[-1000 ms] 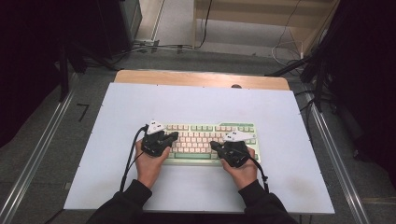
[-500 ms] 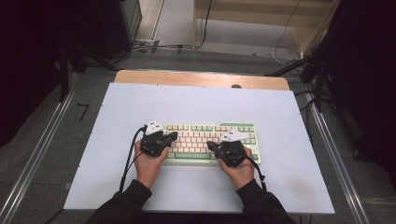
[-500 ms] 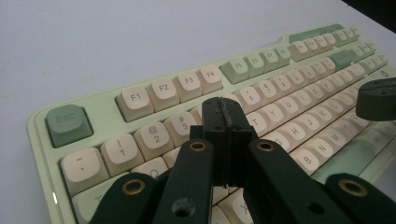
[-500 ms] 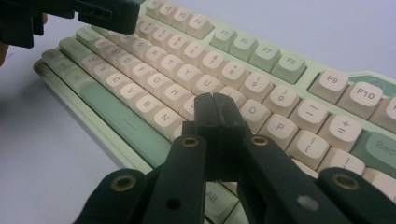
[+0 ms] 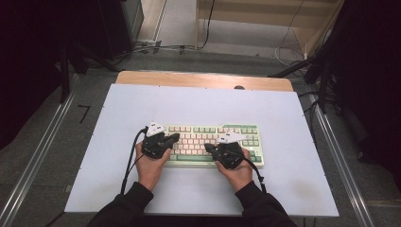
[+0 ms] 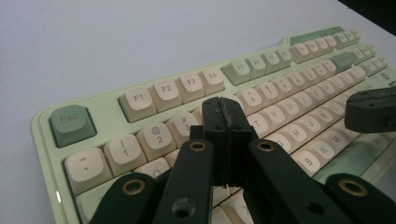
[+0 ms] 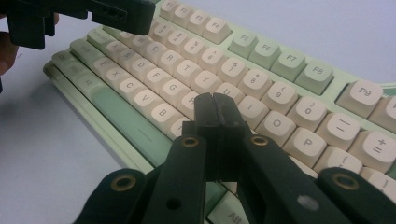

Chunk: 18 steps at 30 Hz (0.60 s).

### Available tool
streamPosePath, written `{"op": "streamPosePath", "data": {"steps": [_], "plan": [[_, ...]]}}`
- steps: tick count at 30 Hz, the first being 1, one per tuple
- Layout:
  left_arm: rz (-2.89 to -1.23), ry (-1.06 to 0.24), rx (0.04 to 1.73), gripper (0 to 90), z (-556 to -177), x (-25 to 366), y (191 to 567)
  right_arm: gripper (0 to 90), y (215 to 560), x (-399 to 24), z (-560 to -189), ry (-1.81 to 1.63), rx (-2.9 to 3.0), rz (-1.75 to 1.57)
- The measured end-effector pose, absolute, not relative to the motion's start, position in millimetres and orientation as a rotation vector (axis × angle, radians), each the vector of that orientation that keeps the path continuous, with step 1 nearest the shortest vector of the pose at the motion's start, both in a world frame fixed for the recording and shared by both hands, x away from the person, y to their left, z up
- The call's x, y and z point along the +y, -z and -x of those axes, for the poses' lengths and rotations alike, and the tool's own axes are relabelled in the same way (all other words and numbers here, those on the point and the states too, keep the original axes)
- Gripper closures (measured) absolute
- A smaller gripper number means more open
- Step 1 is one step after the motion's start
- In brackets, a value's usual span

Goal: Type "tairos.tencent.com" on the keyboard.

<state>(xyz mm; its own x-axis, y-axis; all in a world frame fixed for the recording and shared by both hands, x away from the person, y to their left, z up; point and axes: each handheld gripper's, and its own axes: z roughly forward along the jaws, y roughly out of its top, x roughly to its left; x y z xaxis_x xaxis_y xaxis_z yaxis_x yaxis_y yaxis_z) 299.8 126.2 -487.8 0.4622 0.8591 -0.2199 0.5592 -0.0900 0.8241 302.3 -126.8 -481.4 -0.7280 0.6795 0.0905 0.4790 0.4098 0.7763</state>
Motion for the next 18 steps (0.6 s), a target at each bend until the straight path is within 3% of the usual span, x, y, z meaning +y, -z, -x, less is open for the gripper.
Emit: {"op": "streamPosePath", "data": {"steps": [18], "plan": [[-1.774,-0.398,1.208,90.0,-300,125,488,87.6,485,-113,-303,-1.206,2.459,-0.99]]}}
